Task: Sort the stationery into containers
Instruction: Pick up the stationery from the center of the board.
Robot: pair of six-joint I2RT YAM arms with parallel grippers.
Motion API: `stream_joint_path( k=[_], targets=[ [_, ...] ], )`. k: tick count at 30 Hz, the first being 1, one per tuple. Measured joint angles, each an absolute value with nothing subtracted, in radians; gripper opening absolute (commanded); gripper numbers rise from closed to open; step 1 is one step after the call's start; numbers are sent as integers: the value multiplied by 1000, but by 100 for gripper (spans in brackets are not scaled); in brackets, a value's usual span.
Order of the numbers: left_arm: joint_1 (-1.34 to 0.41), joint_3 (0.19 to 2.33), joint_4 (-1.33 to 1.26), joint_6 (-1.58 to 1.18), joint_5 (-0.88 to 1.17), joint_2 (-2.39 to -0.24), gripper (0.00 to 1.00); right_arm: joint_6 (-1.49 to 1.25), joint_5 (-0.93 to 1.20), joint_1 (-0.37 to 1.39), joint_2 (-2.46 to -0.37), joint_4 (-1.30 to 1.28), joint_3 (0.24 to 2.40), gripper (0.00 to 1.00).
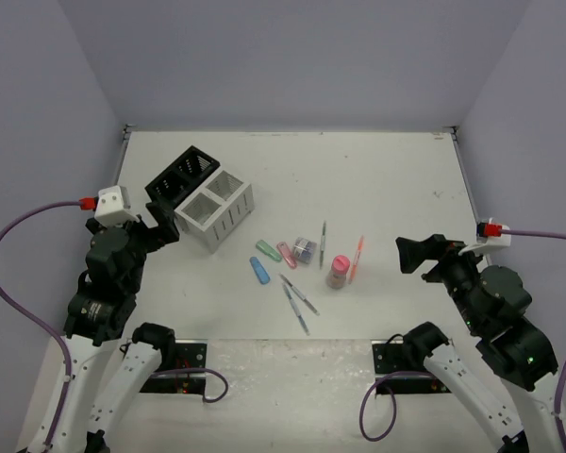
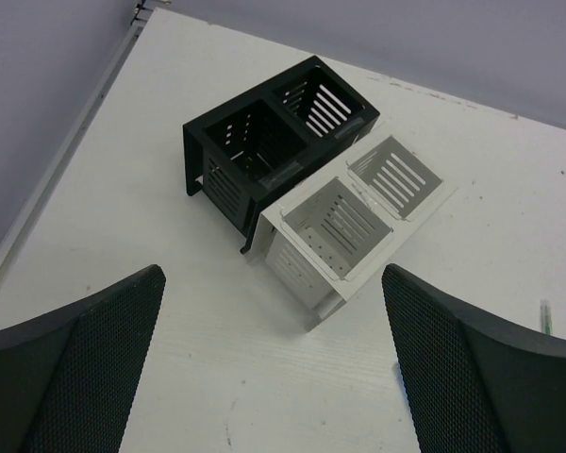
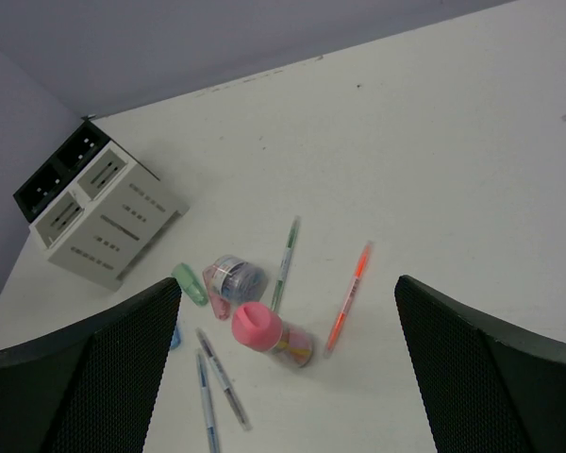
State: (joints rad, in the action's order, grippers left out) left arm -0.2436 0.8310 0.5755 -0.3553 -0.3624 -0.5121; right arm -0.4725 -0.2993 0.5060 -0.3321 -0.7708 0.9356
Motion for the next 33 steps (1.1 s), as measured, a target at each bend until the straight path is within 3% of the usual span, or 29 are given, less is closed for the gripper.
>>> stream_joint_path(
  k=[13,22,33],
  targets=[
    [-244,831,574,-355,-367,-512,100,-482,-224,506,-362,-748,921,99],
    [-244,814,566,-356,-359,-524,100,-497,-139,559,-906,-664,930,99],
    [-244,804,563,-356,-344,-510,100,-558,-225,811,-1209,-623,911,90]
  ],
)
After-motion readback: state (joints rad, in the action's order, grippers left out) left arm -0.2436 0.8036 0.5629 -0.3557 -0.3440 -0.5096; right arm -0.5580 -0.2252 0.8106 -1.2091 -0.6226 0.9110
